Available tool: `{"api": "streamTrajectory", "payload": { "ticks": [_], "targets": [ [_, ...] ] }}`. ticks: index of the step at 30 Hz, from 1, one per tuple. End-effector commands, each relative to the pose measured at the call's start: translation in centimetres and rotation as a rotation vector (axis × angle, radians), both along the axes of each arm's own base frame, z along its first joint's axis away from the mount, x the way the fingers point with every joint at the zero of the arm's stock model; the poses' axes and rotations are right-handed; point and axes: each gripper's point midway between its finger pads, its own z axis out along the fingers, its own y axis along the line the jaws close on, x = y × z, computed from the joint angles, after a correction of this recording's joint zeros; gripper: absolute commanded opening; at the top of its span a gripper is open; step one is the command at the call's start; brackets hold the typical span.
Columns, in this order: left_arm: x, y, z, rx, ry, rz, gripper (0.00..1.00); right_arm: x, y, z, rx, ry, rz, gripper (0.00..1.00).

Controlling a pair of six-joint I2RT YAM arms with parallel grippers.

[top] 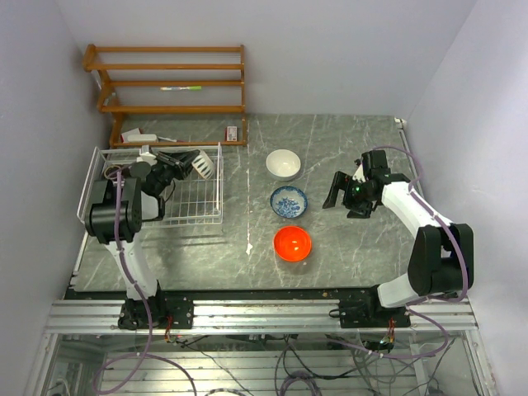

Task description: Load the bowls into the dish rack

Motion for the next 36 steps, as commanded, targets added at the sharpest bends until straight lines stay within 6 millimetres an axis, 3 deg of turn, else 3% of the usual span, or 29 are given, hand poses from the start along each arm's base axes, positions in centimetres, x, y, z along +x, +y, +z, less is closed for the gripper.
{"api": "streamTrajectory", "payload": {
  "ticks": [1, 5, 8, 13, 25, 36],
  "targets": [
    [-1.8, -0.1, -5.9, 0.161, 0.19, -0.01, 0.26, 0.5, -0.3, 0.3, -0.011, -0.017, -0.008, 0.92],
    [-2.7, 0.5, -7.5, 0.247, 0.263, -0.008, 0.34, 0.4, -0.3, 0.0, -0.011, -0.01, -0.004, 0.92],
    [-3.0, 0.8, -8.0, 0.254, 0.28, -0.007, 0.35, 0.4, -0.2, -0.1, -0.008, -0.008, -0.001, 0.92],
    [-3.5, 1.3, -8.4, 0.279, 0.296, 0.003, 0.45, 0.5, -0.2, -0.1, -0.005, -0.012, -0.002, 0.92],
    [-3.1, 5.1, -5.9, 0.446, 0.301, 0.035, 0.52, 0.0, -0.1, -0.5, 0.002, -0.005, 0.001, 0.92],
    [-2.8, 7.4, -6.3, 0.55, 0.337, 0.038, 0.57, -0.3, -0.1, -0.7, 0.006, -0.002, 0.006, 0.92]
  ]
}}
